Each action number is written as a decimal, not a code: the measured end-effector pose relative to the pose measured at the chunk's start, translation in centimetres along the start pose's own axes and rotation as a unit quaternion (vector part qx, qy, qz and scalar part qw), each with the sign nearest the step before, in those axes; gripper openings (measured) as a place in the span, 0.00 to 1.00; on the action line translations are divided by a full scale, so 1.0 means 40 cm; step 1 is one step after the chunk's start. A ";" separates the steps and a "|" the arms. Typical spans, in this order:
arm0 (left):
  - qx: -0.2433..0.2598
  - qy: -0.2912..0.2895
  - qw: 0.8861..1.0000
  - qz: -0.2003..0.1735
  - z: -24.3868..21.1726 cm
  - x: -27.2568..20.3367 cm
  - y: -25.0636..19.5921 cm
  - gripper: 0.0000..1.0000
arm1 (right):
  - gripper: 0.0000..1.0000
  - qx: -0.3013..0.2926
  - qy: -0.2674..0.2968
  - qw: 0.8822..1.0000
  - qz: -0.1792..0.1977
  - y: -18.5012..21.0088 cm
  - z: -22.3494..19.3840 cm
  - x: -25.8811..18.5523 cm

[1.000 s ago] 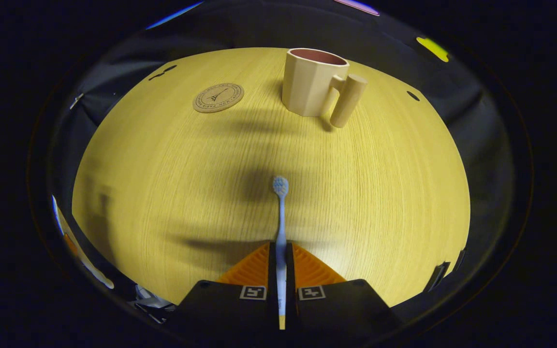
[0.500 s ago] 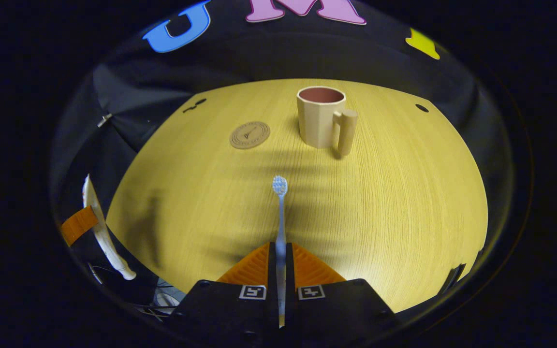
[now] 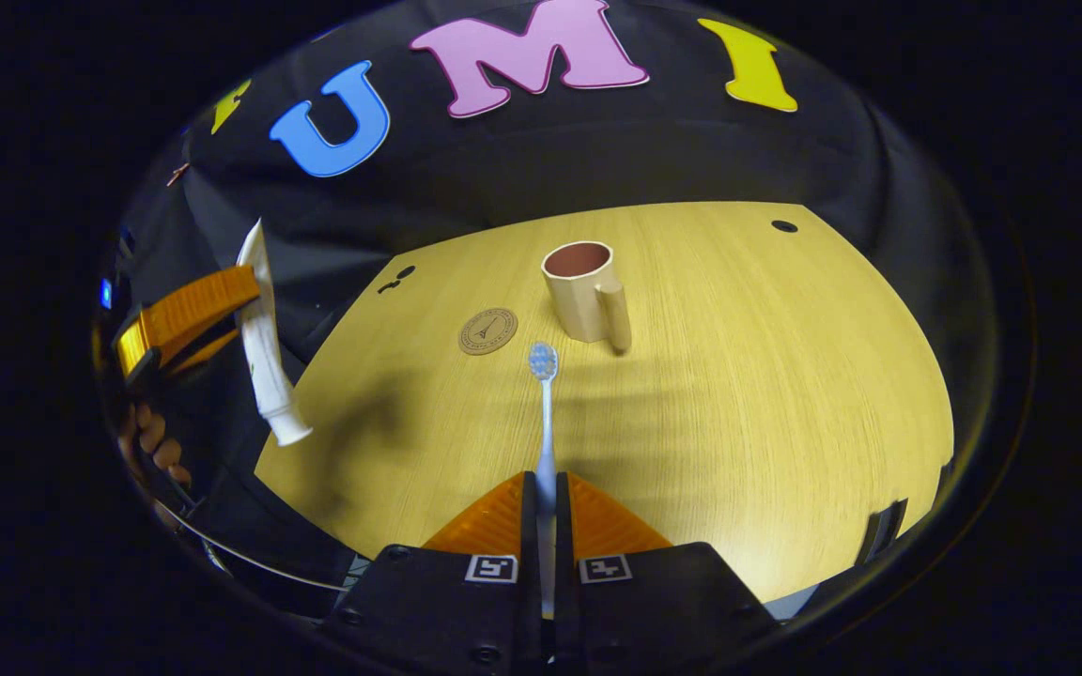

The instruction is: Put the toothbrush and toothpaste on the desktop into the cup, then pick up the cup and place it on the coaster on the desktop.

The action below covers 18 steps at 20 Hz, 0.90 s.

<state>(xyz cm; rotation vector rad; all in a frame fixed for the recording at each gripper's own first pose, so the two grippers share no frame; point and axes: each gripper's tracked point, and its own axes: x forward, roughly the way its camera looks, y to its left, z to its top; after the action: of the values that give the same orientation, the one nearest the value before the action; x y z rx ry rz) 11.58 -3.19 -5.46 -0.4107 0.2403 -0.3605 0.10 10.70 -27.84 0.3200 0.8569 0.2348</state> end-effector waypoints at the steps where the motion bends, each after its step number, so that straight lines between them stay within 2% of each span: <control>1: -0.002 -0.009 1.000 -0.009 0.017 0.025 -0.025 0.28 | 0.09 0.004 -0.001 1.000 -0.001 -0.013 -0.003 -0.010; 4: -0.008 -0.032 0.999 -0.036 0.059 0.104 -0.085 0.28 | 0.09 0.015 -0.002 1.000 -0.004 -0.044 -0.017 -0.033; 7: -0.003 -0.049 0.998 -0.046 0.082 0.179 -0.110 0.28 | 0.09 0.024 -0.004 1.000 -0.004 -0.071 -0.029 -0.052; 12: -0.019 -0.072 0.996 -0.048 0.101 0.308 -0.111 0.28 | 0.09 0.032 -0.006 0.999 0.004 -0.089 -0.043 -0.074; 18: -0.006 -0.088 0.995 -0.040 0.084 0.456 -0.092 0.28 | 0.09 0.031 0.000 0.999 0.008 -0.119 -0.063 -0.088</control>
<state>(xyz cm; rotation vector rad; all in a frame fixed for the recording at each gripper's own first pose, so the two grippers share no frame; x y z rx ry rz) 28.10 -12.25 -3.71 -0.4628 0.0542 -0.3984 -3.73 5.60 -28.68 0.3848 0.8628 0.2232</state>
